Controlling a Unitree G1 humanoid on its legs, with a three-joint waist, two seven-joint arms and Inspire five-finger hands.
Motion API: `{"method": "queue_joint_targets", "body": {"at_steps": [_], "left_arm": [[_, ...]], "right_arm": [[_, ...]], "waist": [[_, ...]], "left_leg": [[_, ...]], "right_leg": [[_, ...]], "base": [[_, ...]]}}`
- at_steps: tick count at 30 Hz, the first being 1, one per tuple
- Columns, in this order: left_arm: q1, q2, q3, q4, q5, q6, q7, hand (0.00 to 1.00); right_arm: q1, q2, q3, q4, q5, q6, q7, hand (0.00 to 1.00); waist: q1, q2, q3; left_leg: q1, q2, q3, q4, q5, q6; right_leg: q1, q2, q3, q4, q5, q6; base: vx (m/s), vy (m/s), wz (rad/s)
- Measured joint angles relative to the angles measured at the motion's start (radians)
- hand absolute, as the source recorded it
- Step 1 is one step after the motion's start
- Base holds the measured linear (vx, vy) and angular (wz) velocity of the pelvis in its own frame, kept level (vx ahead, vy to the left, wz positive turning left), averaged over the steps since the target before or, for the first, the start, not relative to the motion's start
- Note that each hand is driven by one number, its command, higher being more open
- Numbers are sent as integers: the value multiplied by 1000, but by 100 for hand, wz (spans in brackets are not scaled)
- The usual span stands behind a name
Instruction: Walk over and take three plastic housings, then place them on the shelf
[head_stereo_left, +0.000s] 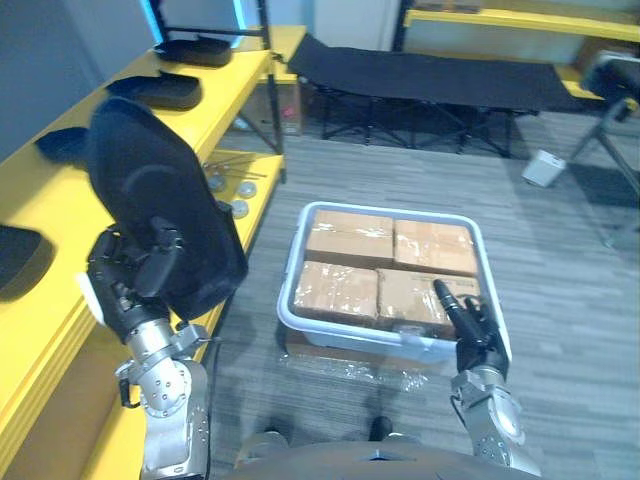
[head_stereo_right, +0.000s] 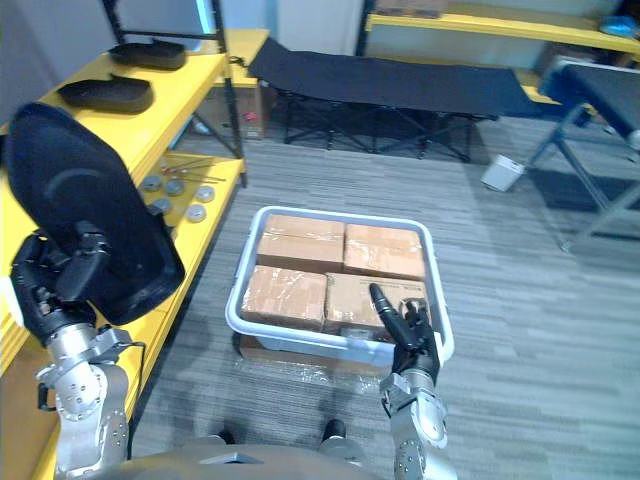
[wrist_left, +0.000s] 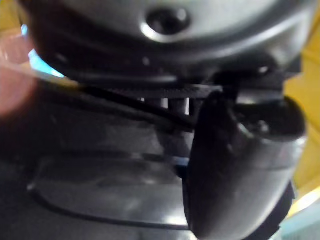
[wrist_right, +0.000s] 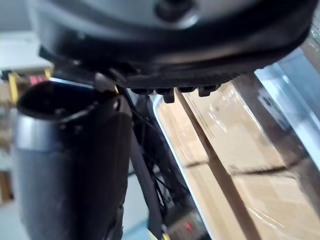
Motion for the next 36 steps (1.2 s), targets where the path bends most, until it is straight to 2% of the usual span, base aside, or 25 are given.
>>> {"method": "queue_joint_targets", "body": {"at_steps": [4, 7, 9, 11, 15, 17, 18, 19, 21, 24, 27, 29, 30, 31, 32, 33, 35, 36], "left_arm": [[71, -24, 102, -69, 1, 1, 11, 0], [116, -40, 157, -69, -6, 1, -1, 0], [151, -42, 191, -69, -87, -4, -35, 0], [159, -51, 204, -64, -240, -35, -89, 0], [158, -85, 192, -64, -283, -60, -133, 0], [157, -86, 169, -65, -283, -60, -171, 0], [153, -82, 141, -65, -284, -59, -207, 0], [149, -75, 110, -64, -283, -57, -238, 0], [160, -75, 70, -64, -283, -52, -288, 0], [162, -67, 68, -64, -286, -43, -321, 0], [186, -65, 43, -63, -319, -34, -326, 0], [193, -64, 21, -62, -322, -11, -338, 0], [189, -64, 1, -61, -329, 7, -356, 0], [188, -63, -8, -58, -334, 11, -370, 0], [183, -59, -29, -47, -350, 25, -396, 0], [176, -59, -41, -34, -351, 26, -407, 0], [149, -53, -93, 3, -350, 47, -428, 0], [146, -53, -107, 5, -350, 51, -428, 0]], "right_arm": [[-130, -21, 64, 57, -42, 7, 42, 100], [-226, -24, 101, 73, -41, -8, 49, 100], [-309, -15, 170, 102, -42, -39, 31, 100], [-388, 20, 267, 149, -43, -42, 1, 100], [-406, 90, 395, 173, -96, -5, -34, 100], [-393, 96, 413, 173, -116, 13, -35, 100], [-368, 93, 405, 162, -116, 13, -48, 100], [-322, 84, 369, 135, -116, 13, -66, 100], [-248, 63, 291, 89, -116, 13, -82, 100], [-195, 18, 163, 37, -112, 4, -87, 100], [-169, -13, 74, 12, -112, -9, -65, 100], [-133, -16, 52, -2, -112, -29, -45, 100], [-104, -7, 33, -11, -113, -33, -28, 100], [-90, 3, 24, -15, -114, -34, -25, 100], [-52, 20, 13, -38, -113, -34, -15, 100], [-39, 18, 8, -45, -113, -35, -10, 100], [-22, 10, -19, -52, -113, -43, -10, 100], [-23, 4, -26, -53, -113, -50, -10, 100]], "waist": [[75, -12, -11], [123, -19, -15], [153, -29, -28], [181, -39, -34], [188, -45, -38], [186, -45, -37], [169, -46, -36], [136, -50, -34], [120, -51, -31], [116, -47, -26], [88, -19, 1], [82, -7, 16], [58, 0, 29], [54, 2, 33], [30, 7, 44], [19, 16, 48], [-7, 47, 63], [-13, 61, 68]], "left_leg": [[-29, -11, -95, 0, 18, -6], [-33, -23, -124, 0, 21, -4], [-47, -35, -145, 2, 21, 1], [-52, -46, -160, 3, 22, 3], [-66, -69, -193, 27, 0, 6], [-93, -80, -227, 44, -9, 9], [-116, -86, -274, 51, -6, 15], [-134, -108, -340, 59, 4, 21], [-136, -137, -393, 62, 10, 21], [-175, -142, -423, 127, 8, 19], [-180, -142, -434, 147, 9, 17], [-181, -144, -420, 148, 21, 15], [-183, -136, -349, 125, 45, 38], [-181, -118, -298, 109, 25, 64], [-183, -50, -108, 90, 31, 109], [-184, -22, -34, 83, 38, 120], [-186, 31, 177, 47, 44, 121], [-189, 38, 197, 44, 56, 119]], "right_leg": [[30, -1, -92, 0, -8, 11], [44, -9, -127, 0, -11, 15], [45, -18, -148, 0, -13, 18], [48, -27, -166, 0, -14, 20], [66, -44, -195, 4, -23, 21], [54, -51, -185, 37, -45, 29], [36, -41, -103, 78, -94, 44], [20, -21, -16, 111, -141, 46], [17, -16, 30, 165, -198, 42], [12, -12, 14, 211, -218, 42], [23, -7, 4, 228, -234, 27], [44, -7, -17, 241, -255, 22], [69, -8, -65, 239, -269, 13], [78, -9, -90, 238, -271, 11], [103, -12, -161, 235, -263, 21], [114, -15, -191, 235, -263, 21], [125, -30, -263, 237, -264, 21], [125, -30, -265, 239, -265, 21]], "base": [[24, -15, 65], [11, 31, 40], [9, 58, 30], [8, 57, 23], [13, 57, 25], [13, 65, 47], [14, 26, 123], [19, -3, 142], [47, -34, 109], [62, -31, 40], [-1, -29, 26], [-63, -43, 50], [-60, -48, 85], [-69, -117, 144], [-49, -108, 127], [-36, -97, 170], [-28, 32, 154], [-34, 109, 128]]}}
